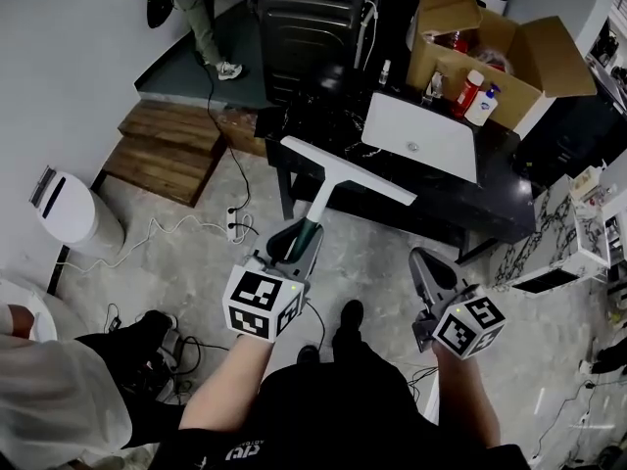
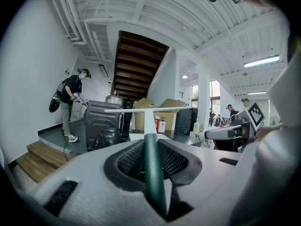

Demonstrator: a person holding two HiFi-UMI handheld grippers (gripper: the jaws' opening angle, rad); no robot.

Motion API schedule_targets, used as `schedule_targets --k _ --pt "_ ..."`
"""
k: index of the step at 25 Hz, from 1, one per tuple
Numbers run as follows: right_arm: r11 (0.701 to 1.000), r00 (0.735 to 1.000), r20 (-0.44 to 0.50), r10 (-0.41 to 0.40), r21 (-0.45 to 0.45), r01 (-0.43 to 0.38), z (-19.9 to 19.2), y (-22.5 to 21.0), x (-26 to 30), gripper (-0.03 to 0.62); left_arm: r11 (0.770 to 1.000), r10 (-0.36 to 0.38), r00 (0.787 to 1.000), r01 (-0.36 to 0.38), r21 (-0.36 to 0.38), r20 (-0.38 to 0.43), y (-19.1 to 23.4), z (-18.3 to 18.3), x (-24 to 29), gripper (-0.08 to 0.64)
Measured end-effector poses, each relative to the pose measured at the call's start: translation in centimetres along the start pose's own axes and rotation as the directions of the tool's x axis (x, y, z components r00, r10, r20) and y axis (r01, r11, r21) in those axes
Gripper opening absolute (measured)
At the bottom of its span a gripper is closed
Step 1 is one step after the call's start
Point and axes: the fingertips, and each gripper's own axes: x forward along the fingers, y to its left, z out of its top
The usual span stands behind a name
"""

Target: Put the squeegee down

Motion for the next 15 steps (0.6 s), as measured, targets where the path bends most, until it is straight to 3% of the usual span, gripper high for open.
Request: schedule_targets --k 15 --pt "0.993 0.993 0.009 0.114 -0.002 -0.114 5.7 -14.2 12.1 0.006 0.997 0.066 0.998 -0.066 0.032 -0.018 5.2 4.3 17.4 0.103"
